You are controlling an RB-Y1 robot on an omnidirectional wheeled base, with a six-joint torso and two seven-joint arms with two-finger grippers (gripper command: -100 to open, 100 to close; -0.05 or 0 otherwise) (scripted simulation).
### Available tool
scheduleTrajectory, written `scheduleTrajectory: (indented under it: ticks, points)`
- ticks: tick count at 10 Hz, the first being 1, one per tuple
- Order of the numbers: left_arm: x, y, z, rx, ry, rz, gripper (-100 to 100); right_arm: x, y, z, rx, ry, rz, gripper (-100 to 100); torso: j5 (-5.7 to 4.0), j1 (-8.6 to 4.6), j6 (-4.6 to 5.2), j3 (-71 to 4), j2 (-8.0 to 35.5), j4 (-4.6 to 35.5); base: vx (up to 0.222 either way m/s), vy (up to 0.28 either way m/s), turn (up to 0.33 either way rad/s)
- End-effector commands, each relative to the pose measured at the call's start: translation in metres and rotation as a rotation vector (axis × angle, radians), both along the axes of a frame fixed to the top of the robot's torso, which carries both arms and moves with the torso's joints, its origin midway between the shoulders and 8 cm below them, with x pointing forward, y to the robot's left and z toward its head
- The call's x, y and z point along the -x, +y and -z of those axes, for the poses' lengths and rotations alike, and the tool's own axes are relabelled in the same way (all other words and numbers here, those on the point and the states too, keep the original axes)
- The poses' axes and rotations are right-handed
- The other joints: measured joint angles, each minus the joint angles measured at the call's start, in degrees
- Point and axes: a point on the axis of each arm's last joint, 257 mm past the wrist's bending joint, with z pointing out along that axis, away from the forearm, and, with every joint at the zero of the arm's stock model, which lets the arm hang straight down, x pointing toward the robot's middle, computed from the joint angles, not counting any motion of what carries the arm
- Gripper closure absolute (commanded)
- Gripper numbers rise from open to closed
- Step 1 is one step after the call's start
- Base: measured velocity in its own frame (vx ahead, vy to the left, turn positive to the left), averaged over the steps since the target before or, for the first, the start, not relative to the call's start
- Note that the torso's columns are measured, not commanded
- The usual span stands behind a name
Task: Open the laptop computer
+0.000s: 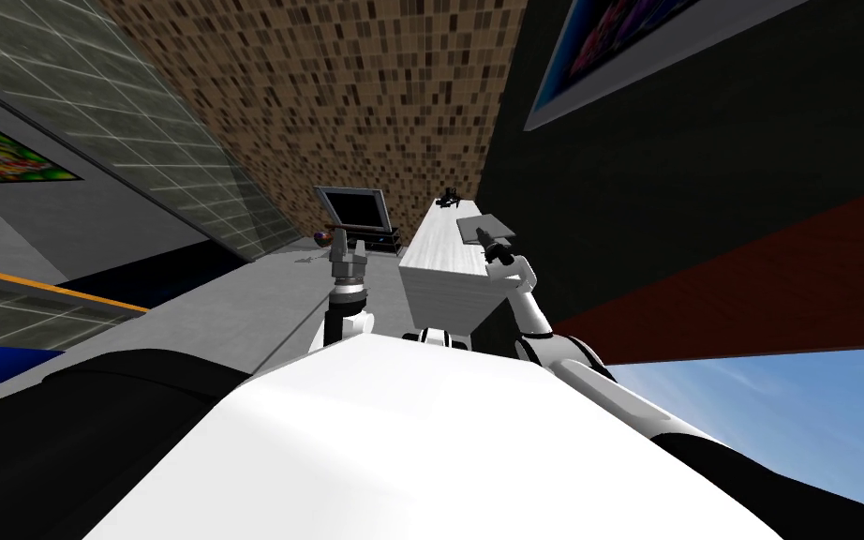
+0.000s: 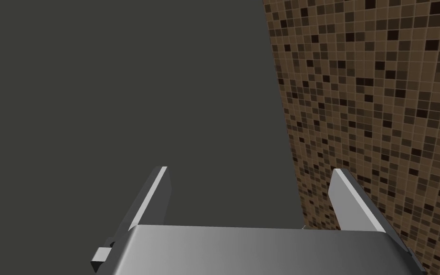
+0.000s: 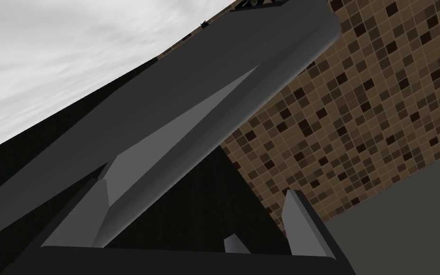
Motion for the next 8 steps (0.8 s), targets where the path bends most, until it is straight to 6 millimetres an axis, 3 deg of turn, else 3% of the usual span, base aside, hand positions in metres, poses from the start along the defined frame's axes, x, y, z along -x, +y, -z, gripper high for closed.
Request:
scheduleTrajectory:
  ticks: [1,2,3,8]
  points:
    - [0.000,0.000,0.000,0.000,0.000,0.000,0,-0.004,0.001,-0.026,0.010,-0.009,0.004,-100,-0.04,-0.01,0.02,0.0,0.0,0.0,-0.011,-0.006,0.021]
    - [0.000,0.000,0.000,0.000,0.000,0.000,0,-0.002,0.003,-0.013,-0.002,0.002,0.001,-100,0.05,-0.12,0.01,-0.1,0.0,0.0,-0.007,0.006,0.010]
    - [0.000,0.000,0.000,0.000,0.000,0.000,0,-0.002,0.003,-0.013,-0.003,0.005,0.002,0,-0.13,0.01,0.05,0.0,0.0,-0.1,-0.008,0.009,-0.001]
    - [0.000,0.000,0.000,0.000,0.000,0.000,0,-0.002,0.004,-0.012,-0.004,0.006,0.001,0,-0.29,0.30,0.04,0.3,0.1,-0.2,-0.001,0.001,-0.001]
